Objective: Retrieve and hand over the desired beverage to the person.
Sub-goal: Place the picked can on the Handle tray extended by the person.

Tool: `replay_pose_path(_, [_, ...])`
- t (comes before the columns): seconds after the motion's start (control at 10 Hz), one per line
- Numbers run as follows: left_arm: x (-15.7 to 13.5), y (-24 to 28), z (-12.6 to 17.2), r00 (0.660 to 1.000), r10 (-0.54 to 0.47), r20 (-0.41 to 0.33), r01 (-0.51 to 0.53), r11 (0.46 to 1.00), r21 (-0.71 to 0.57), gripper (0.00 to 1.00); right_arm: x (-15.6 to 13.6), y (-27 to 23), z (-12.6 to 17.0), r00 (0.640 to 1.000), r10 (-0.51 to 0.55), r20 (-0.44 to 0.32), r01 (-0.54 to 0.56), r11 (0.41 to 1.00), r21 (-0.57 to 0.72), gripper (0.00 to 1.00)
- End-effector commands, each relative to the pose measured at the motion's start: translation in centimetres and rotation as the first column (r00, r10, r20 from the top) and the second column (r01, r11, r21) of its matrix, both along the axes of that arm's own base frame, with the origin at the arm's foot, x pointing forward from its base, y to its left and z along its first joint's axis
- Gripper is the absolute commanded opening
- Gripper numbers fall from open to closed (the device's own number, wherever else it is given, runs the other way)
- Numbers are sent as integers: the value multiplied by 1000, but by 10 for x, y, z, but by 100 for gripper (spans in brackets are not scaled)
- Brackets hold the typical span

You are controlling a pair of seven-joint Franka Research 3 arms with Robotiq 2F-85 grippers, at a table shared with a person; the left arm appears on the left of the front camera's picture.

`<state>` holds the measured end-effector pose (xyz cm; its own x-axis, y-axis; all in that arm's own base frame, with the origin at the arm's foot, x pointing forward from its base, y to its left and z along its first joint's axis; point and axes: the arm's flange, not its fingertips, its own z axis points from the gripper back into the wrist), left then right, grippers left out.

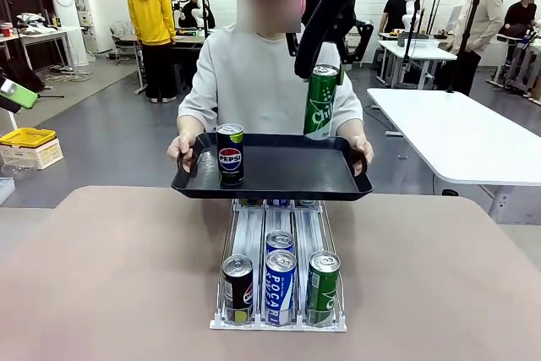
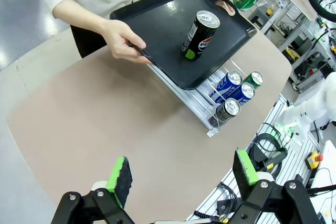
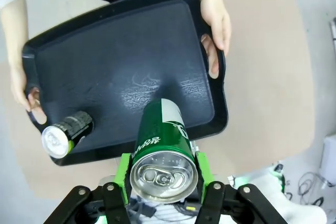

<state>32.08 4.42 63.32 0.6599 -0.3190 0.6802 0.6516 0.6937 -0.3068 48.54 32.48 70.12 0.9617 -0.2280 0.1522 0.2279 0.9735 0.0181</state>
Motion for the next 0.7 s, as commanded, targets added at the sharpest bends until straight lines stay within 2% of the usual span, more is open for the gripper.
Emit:
replay_pose_path(0.0, [-1, -1, 2, 1000, -6, -9, 6, 1000, -1, 100, 23, -4, -3, 999, 21, -45, -18, 998, 64, 58])
replay_pose_path(0.3, [-1, -1, 2, 1000, -6, -9, 6, 1000, -1, 100, 51, -8, -29, 995, 38, -92, -29, 995, 98, 58])
replay_pose_path(0.6, [-1, -1, 2, 1000, -6, -9, 6, 1000, -1, 100, 73, -5, -64, 988, 26, -149, -17, 998, 61, 58])
